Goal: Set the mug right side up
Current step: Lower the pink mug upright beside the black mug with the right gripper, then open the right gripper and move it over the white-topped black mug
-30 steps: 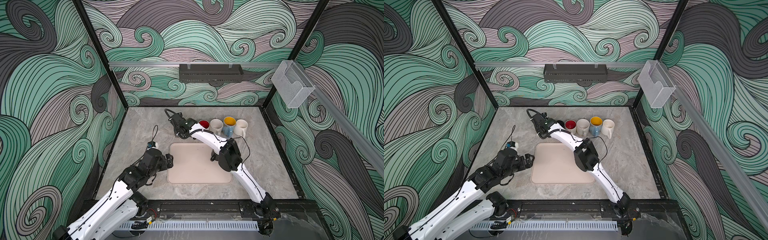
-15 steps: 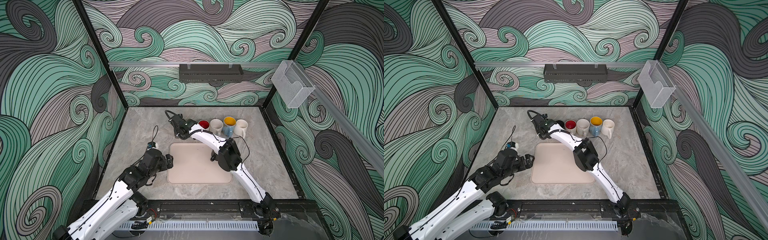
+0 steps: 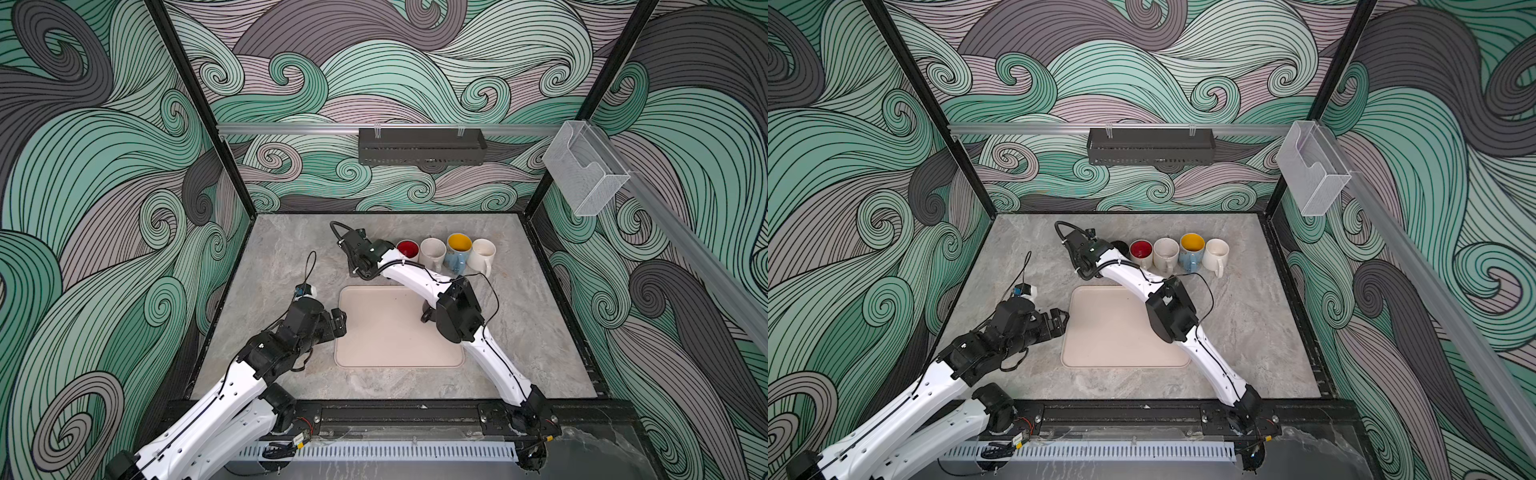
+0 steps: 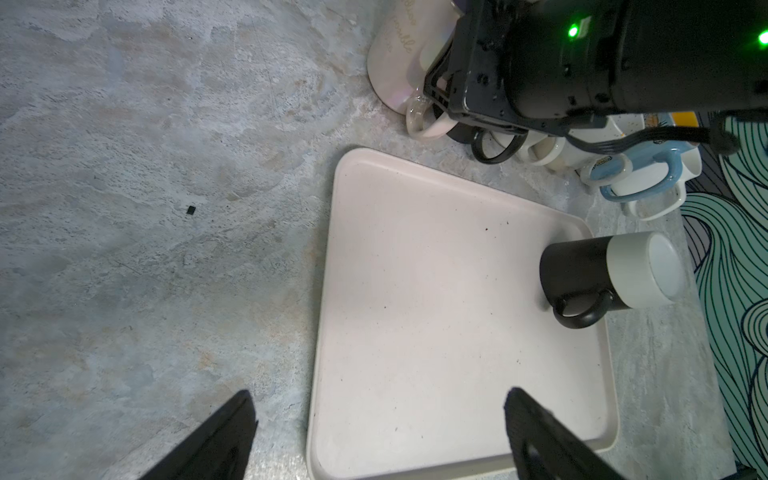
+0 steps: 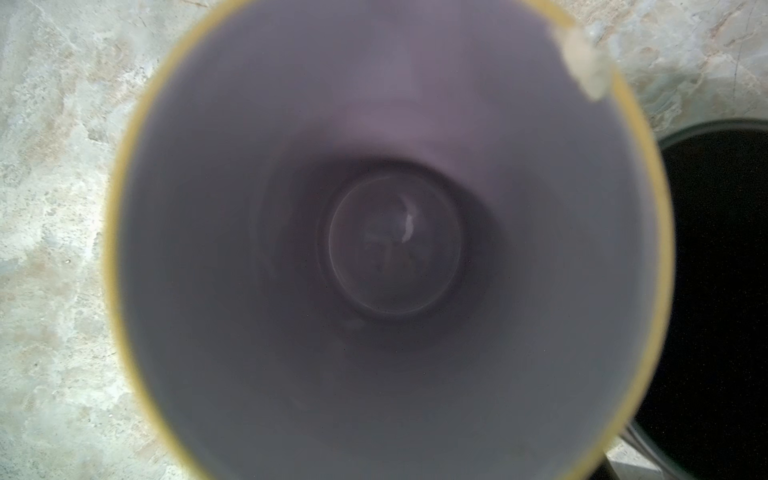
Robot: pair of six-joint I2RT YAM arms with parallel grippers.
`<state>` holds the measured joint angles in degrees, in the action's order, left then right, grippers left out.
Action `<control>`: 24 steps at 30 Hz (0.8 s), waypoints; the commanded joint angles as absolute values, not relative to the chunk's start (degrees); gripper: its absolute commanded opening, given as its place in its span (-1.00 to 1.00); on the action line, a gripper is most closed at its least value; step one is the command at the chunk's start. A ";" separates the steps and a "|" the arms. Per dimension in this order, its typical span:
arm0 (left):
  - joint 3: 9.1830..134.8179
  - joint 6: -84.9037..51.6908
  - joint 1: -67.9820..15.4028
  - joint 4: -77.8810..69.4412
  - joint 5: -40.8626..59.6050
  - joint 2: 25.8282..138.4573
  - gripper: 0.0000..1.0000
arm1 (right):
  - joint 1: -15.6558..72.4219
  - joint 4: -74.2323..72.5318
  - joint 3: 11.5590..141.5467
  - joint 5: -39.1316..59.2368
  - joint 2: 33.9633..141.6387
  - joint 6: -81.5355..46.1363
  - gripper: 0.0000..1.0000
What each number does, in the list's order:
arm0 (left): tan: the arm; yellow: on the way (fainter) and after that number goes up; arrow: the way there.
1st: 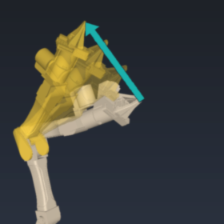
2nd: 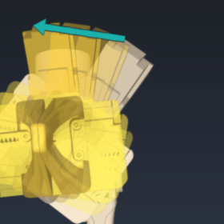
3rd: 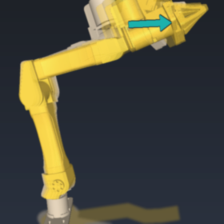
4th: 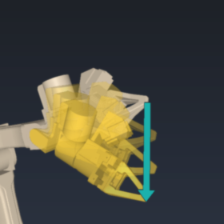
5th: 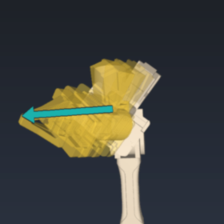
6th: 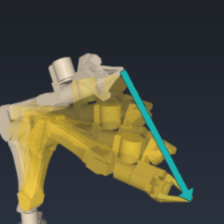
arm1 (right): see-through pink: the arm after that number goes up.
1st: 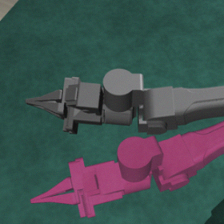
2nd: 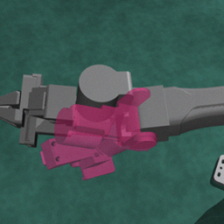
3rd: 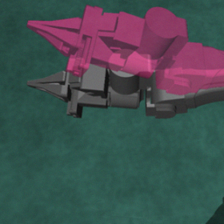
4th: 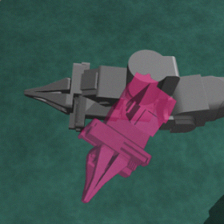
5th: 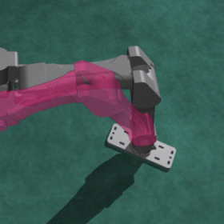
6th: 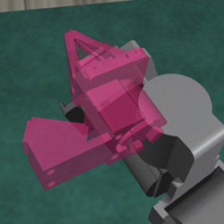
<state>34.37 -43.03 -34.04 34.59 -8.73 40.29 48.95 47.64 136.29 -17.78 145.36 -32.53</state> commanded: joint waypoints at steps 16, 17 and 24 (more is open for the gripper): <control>34.14 -41.31 -34.54 31.88 -8.08 41.25 0.92 | 48.16 47.92 131.03 -17.17 139.30 -35.17 0.00; 34.16 -41.22 -34.54 31.64 -8.15 41.22 0.92 | 48.23 47.98 130.49 -17.35 138.16 -35.03 0.01; 34.01 -40.77 -34.54 30.60 -8.69 41.18 0.93 | 49.08 48.24 123.62 -17.79 127.16 -34.90 -0.05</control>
<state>33.69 -42.19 -34.04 31.73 -8.49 41.15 48.60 47.59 125.51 -17.30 134.17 -34.11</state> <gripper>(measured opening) 0.963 0.480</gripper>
